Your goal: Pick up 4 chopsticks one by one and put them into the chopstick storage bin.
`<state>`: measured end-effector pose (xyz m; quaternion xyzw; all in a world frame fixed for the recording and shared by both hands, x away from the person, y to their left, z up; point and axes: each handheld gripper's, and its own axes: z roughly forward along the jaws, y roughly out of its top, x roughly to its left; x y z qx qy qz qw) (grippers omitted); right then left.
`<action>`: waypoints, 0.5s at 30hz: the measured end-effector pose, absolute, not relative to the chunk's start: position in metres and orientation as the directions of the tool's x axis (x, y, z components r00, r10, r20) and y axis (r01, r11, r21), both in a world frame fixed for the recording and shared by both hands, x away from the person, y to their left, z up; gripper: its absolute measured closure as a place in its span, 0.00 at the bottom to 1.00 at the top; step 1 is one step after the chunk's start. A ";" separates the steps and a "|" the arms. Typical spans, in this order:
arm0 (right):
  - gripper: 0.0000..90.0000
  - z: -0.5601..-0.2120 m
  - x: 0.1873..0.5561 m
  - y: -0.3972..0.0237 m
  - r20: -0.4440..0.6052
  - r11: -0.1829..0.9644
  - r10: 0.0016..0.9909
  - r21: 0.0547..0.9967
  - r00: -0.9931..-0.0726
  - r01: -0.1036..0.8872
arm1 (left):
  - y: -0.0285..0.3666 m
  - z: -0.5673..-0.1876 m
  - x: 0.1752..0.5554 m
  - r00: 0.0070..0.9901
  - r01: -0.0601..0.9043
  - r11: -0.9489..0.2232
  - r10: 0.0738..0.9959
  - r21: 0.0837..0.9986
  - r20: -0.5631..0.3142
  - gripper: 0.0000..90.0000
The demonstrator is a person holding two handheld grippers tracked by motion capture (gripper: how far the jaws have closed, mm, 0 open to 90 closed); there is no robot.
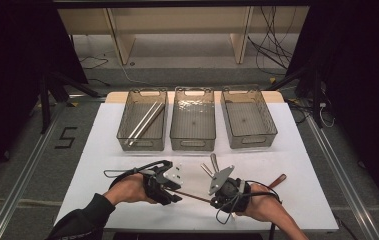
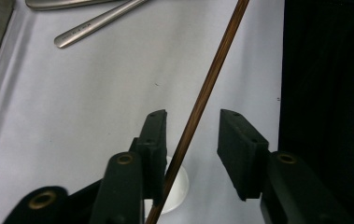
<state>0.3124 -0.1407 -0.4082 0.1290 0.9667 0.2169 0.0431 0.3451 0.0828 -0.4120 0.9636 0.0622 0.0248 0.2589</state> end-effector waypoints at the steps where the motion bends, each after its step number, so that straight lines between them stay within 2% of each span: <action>1: 0.95 -0.408 0.312 -0.140 -0.025 0.873 0.265 0.431 -0.964 0.228 | 0.083 -0.413 0.345 0.992 0.103 -0.861 0.127 0.498 0.013 0.73; 5: 0.95 -0.410 0.311 -0.139 -0.026 0.879 0.238 0.431 -0.971 0.204 | 0.085 -0.413 0.346 0.995 0.088 -0.872 0.102 0.481 0.004 0.83; 15: 0.90 -0.409 0.310 -0.142 -0.049 0.877 0.233 0.442 -0.971 0.188 | 0.085 -0.414 0.341 0.999 0.021 -0.878 0.004 0.479 -0.036 0.93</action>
